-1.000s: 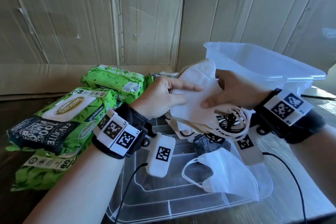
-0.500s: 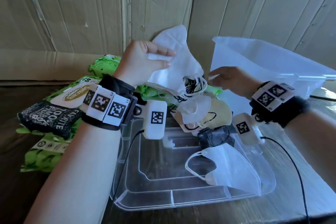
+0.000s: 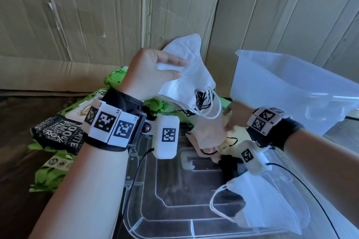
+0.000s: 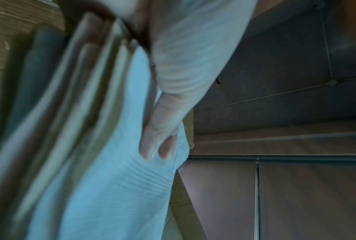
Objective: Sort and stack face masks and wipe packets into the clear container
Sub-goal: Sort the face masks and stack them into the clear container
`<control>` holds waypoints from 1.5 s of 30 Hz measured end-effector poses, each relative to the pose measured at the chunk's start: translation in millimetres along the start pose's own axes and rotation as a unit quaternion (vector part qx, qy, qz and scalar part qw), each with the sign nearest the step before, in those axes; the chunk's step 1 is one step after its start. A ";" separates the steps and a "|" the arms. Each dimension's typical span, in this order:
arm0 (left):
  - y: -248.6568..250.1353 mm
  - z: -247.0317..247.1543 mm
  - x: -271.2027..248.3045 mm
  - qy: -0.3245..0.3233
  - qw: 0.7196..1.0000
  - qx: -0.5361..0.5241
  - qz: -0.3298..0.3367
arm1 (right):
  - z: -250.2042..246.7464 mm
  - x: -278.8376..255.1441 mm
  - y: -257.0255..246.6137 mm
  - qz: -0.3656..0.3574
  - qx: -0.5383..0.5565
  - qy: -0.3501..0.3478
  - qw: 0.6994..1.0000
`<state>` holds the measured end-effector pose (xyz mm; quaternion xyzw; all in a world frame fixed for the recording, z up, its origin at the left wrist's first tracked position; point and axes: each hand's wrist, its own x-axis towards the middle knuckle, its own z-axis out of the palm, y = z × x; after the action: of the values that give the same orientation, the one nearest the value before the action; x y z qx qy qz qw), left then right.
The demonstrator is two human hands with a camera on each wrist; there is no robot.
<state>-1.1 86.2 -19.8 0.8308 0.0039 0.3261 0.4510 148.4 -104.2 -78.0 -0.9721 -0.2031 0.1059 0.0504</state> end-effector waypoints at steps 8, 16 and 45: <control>6.1 21.3 -5.5 0.001 0.995 0.102 0.015 | -47.9 -33.5 1.9 -0.044 0.351 0.136 0.925; 25.5 70.4 -25.5 -0.031 0.995 0.090 0.037 | -68.4 -85.9 -19.5 -0.184 0.543 0.154 0.805; 24.2 58.0 -17.4 -0.035 0.958 -0.270 -0.095 | -54.2 -113.7 -21.3 -0.345 0.387 0.010 0.855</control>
<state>9.9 23.3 -33.1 0.6849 -0.0207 0.2414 0.6872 50.7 -133.9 -1.2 -0.7428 -0.4678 0.1418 0.4575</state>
